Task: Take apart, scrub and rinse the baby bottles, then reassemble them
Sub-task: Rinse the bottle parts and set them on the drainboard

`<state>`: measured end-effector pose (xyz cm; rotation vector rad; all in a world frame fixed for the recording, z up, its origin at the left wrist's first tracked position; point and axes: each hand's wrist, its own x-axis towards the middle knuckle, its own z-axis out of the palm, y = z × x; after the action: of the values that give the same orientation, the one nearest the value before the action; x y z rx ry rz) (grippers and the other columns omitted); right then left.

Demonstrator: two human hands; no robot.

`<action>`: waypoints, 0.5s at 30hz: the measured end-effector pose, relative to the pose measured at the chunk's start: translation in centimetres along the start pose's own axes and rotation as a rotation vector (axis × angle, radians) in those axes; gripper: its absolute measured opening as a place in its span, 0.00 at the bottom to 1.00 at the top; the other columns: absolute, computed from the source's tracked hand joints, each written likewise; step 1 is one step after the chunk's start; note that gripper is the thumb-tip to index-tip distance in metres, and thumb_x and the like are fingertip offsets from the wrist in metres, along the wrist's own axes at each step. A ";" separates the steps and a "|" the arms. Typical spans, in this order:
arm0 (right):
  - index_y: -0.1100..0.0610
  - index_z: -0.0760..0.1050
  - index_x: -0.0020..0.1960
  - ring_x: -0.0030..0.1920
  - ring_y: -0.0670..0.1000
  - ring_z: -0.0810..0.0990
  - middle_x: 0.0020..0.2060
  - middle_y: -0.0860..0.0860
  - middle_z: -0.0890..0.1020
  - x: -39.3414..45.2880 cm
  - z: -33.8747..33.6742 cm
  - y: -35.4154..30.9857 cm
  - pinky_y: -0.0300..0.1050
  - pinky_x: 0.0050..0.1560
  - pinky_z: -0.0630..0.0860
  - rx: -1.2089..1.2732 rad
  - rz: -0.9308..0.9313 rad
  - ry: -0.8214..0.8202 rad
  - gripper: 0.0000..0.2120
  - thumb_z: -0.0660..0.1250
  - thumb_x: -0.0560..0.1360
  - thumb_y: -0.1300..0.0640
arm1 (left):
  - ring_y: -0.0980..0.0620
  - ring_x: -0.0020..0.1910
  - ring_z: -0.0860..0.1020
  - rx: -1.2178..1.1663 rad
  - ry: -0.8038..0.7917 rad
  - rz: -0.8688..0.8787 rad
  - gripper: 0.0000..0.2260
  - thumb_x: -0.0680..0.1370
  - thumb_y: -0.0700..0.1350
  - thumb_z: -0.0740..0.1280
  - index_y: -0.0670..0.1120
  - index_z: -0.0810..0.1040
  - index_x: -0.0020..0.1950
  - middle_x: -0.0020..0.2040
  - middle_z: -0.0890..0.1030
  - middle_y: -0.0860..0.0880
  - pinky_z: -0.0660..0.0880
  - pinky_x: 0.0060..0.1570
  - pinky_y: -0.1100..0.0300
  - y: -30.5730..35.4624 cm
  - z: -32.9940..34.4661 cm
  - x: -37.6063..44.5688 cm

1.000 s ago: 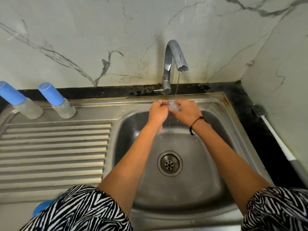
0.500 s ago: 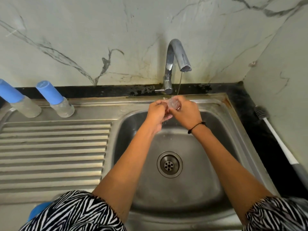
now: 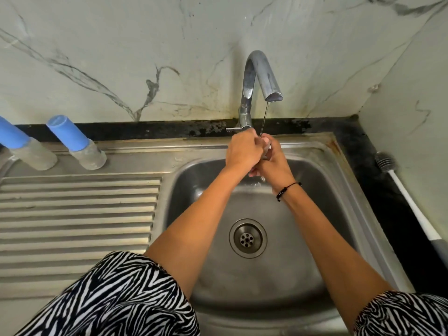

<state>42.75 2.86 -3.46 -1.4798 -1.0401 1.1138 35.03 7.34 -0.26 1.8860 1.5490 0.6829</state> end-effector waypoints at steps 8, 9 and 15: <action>0.56 0.68 0.61 0.32 0.51 0.76 0.42 0.47 0.76 -0.2 0.0 -0.6 0.53 0.38 0.77 -0.083 -0.140 0.019 0.22 0.69 0.70 0.67 | 0.45 0.37 0.76 -0.182 0.045 -0.091 0.23 0.80 0.54 0.60 0.47 0.70 0.27 0.29 0.75 0.48 0.71 0.40 0.56 -0.3 -0.1 1.1; 0.54 0.68 0.59 0.33 0.49 0.76 0.42 0.45 0.76 -0.4 0.0 -0.6 0.50 0.37 0.76 -0.128 -0.181 0.023 0.20 0.71 0.70 0.64 | 0.46 0.34 0.74 -0.275 0.033 -0.148 0.23 0.80 0.55 0.61 0.47 0.70 0.26 0.27 0.73 0.49 0.70 0.39 0.57 -0.3 -0.1 1.2; 0.50 0.69 0.66 0.46 0.43 0.75 0.53 0.48 0.76 -0.5 -0.1 -0.2 0.39 0.49 0.74 -0.252 -0.390 0.067 0.27 0.67 0.68 0.47 | 0.53 0.30 0.71 -0.796 -0.280 -0.561 0.24 0.78 0.65 0.56 0.48 0.72 0.35 0.30 0.71 0.50 0.69 0.32 0.62 -0.9 -0.6 1.1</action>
<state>42.74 2.44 -3.15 -1.4151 -1.3892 0.6717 34.19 8.62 -0.48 0.8642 1.2640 0.6101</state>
